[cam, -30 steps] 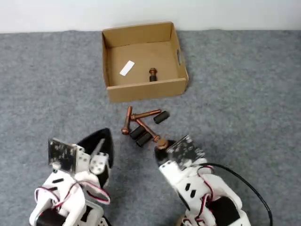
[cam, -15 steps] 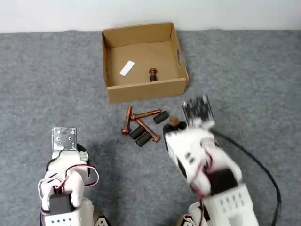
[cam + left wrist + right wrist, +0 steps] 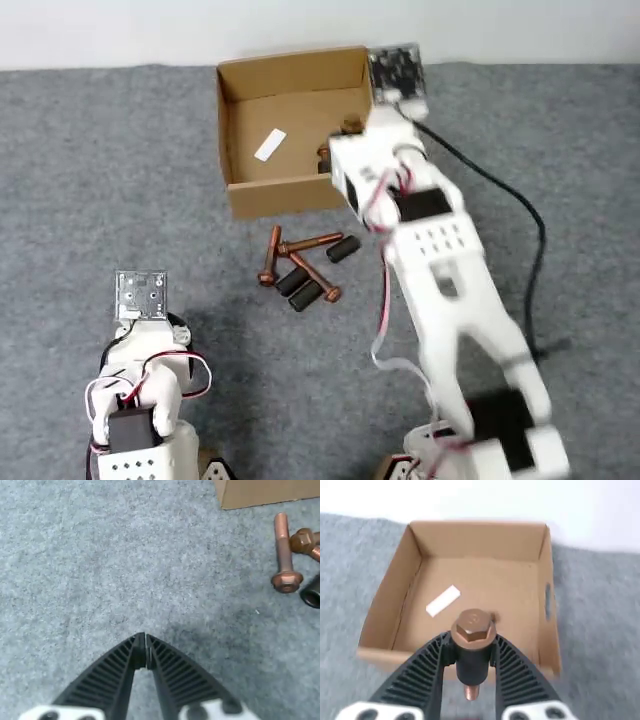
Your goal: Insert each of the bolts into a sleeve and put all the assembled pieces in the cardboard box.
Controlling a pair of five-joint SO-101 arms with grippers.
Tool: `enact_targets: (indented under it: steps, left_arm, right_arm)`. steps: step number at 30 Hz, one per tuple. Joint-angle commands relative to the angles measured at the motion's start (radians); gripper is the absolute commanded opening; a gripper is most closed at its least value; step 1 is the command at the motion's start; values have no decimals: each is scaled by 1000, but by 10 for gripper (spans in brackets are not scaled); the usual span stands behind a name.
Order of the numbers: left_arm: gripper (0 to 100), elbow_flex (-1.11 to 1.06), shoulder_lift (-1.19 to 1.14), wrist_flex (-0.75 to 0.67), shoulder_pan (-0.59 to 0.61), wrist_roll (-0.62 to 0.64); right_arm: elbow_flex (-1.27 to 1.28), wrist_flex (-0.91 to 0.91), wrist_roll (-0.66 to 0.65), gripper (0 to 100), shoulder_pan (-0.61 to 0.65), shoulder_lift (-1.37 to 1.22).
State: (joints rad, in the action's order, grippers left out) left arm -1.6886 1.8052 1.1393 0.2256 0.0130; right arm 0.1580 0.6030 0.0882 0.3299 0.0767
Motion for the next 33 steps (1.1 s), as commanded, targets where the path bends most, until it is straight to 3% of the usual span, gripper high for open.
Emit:
enact_targets:
  steps: [1,8,19,22,27,33]
  left_arm:
    - [5,5,6,-26,5,-8]
    - [5,5,5,-29,3,66]
    - [5,5,5,-29,3,74]
    - [5,5,5,-29,3,74]
    - [5,5,5,-29,2,74]
    - [5,5,5,-29,2,74]
  right_arm:
    - [-256,-39,6,8,-12,-171]
    - [-502,-28,5,8,-10,-467]
    - [-531,-25,-61,8,-45,-685]
    - [-532,42,-69,17,-56,-716]
    - [-588,162,-77,162,-62,-743]
    - [-729,266,-75,137,-62,-748]
